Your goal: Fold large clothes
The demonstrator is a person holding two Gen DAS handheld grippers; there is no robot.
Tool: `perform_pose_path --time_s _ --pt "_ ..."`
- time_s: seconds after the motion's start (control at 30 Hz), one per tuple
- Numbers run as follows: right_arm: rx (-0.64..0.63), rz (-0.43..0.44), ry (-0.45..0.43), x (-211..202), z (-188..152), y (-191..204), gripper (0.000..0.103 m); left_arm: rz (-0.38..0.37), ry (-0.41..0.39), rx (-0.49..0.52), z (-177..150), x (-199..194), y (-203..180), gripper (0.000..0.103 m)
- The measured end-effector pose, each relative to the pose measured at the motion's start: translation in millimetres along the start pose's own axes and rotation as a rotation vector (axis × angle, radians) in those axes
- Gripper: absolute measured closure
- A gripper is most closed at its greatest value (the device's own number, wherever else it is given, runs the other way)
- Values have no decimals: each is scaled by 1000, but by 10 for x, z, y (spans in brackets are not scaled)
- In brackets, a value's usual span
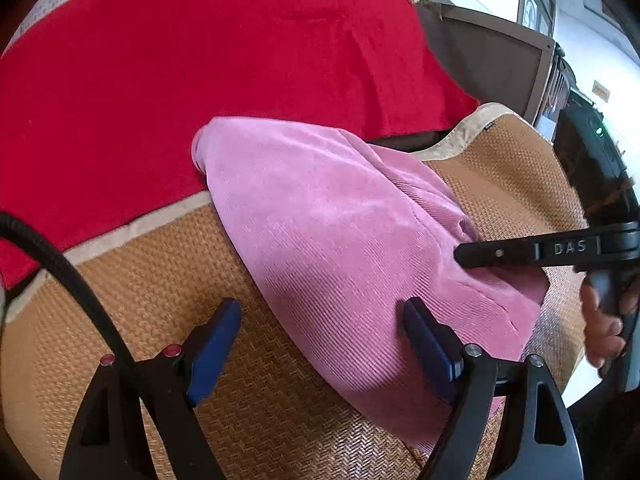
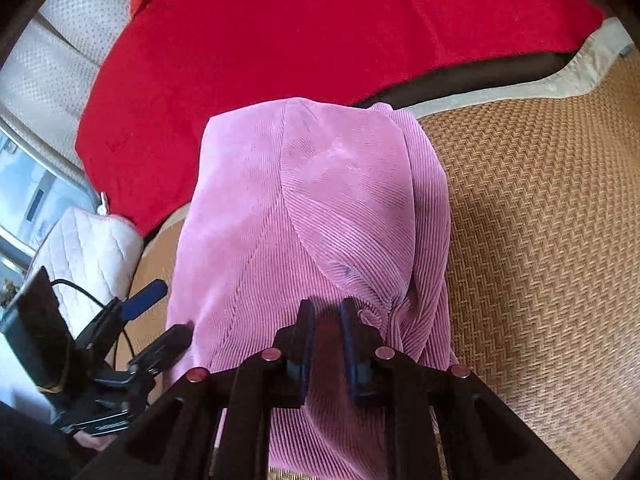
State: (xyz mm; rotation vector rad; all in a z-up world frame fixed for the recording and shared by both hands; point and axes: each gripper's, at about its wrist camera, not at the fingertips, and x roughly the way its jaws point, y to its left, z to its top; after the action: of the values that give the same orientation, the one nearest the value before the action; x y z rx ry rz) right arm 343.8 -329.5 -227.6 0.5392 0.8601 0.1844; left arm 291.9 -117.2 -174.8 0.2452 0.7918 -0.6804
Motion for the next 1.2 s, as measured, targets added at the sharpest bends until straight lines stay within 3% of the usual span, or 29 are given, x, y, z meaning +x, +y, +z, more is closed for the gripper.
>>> perform_pose_path --time_s 0.23,0.37,0.47,1.03,1.2 --pt "9 46 -52 -428 -14 17 85 20 -9 16 -6 -44 6 18" --pt "7 6 2 -432 -91 -3 84 32 -15 34 -22 -55 -18 18" --pt "1 -34 67 -183 -156 -105 86 25 -13 33 -28 -40 -24 18" --pt "-6 -17 46 -210 -205 -124 85 10 -8 -4 -10 -42 41 18" --pt "37 65 -31 -481 -76 -149 84 9 -80 -52 56 -190 134 18"
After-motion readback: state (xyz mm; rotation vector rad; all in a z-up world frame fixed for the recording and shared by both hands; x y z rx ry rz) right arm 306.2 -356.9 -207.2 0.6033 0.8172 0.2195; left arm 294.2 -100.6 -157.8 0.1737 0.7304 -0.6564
